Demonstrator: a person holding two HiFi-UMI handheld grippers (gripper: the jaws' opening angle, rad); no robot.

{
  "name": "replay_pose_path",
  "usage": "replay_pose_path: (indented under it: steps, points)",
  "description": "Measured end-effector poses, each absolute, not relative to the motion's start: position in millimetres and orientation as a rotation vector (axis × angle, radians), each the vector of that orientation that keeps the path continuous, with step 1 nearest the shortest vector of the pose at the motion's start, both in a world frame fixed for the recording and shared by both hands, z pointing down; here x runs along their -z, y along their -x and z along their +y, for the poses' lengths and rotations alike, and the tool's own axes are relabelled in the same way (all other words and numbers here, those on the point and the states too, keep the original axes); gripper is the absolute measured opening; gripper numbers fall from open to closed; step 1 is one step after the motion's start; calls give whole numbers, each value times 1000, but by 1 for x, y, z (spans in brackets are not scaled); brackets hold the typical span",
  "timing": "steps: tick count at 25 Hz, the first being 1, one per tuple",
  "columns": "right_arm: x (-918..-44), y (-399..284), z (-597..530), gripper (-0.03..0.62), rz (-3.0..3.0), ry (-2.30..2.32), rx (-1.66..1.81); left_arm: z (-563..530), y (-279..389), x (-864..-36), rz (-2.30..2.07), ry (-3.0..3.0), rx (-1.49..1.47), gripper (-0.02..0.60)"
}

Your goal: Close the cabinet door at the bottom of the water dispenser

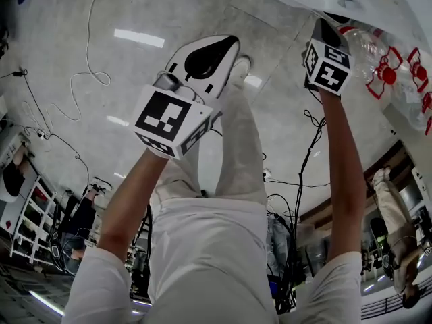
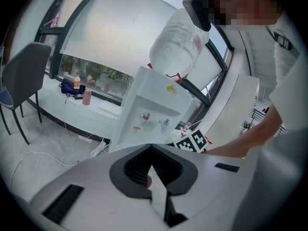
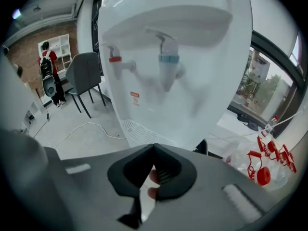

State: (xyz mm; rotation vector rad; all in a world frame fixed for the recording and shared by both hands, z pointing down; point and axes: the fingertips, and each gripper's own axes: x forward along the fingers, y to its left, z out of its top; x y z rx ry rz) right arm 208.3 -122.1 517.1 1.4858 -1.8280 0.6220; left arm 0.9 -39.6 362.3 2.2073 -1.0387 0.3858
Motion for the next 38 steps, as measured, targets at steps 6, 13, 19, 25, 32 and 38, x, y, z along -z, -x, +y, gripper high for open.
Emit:
replay_pose_path:
  steps: [6, 13, 19, 25, 32, 38]
  points:
    - [-482, -197, -105, 9, -1899, -1424, -620, -29, -2, -333, -1057, -2207, -374, 3]
    - [-442, -175, -80, 9, -1971, -1364, -612, -24, 2, -289, -1083, -2220, -361, 3]
    - [-400, -162, -59, 9, -2020, -1349, -620, -23, 3, -247, -1110, -2225, -325, 3]
    - [-346, -155, -55, 9, -2075, -1360, -591, -26, 4, -206, -1132, -2240, -287, 3]
    - [-279, -153, -59, 9, -2128, -1398, -499, -29, 8, -166, -1151, -2245, -241, 3]
    - [-222, -148, -55, 9, -2191, -1427, -444, -27, 11, -133, -1156, -2267, -221, 3]
